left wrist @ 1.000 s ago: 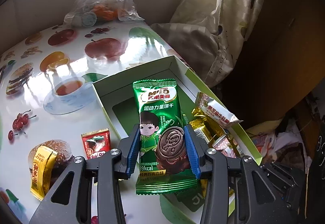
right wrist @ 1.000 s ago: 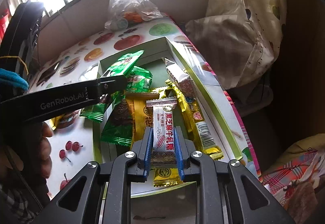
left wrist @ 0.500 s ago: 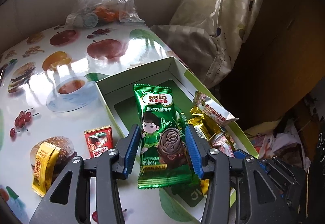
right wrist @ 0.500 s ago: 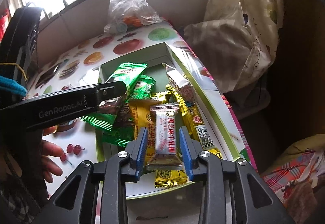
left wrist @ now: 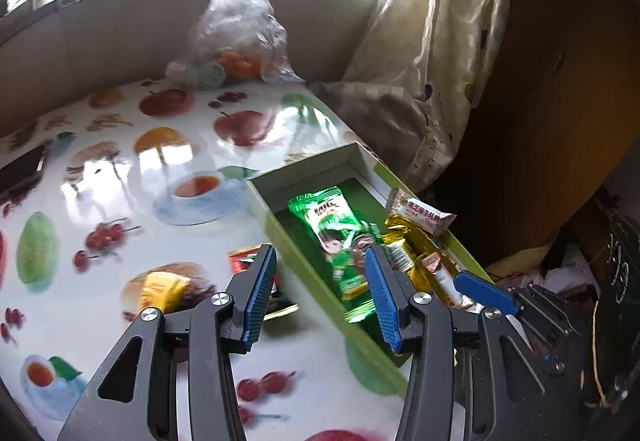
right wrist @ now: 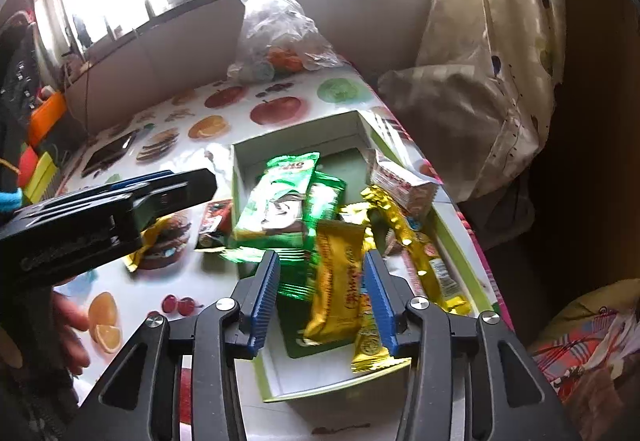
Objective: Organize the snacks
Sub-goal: 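Lower and open both tools to drop the Milo packet and candy bar into the box, then move both open tools back to the remaining snacks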
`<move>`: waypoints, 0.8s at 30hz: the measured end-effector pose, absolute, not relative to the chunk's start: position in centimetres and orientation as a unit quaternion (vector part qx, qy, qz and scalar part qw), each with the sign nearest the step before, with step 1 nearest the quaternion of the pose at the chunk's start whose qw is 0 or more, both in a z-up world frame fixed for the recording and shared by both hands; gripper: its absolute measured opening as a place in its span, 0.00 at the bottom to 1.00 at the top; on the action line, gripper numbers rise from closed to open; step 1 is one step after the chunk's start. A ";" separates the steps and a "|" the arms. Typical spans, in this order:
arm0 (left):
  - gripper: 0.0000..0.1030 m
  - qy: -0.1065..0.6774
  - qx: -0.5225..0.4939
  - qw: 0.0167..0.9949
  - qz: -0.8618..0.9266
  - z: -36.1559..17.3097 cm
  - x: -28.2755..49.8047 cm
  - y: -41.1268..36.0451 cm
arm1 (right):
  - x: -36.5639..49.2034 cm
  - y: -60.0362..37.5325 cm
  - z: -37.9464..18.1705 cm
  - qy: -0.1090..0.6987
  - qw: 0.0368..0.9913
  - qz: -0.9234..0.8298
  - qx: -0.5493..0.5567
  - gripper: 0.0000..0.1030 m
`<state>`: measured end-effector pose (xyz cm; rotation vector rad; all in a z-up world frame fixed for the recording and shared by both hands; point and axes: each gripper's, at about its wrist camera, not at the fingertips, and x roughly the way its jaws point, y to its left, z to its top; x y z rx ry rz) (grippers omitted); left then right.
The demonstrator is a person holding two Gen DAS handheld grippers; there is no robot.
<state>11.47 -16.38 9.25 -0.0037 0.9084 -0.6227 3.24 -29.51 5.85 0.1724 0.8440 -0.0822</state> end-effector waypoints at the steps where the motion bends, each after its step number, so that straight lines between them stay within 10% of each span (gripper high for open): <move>1: 0.46 0.431 -0.004 0.855 -0.290 9.4 11.4 -15.6 | 3.3 -29.1 6.0 0.407 0.909 -0.038 0.081 0.43; 24: 0.46 0.456 -0.015 0.862 -0.221 6.0 11.6 -6.8 | 5.3 -23.5 6.3 0.403 0.913 0.020 0.055 0.44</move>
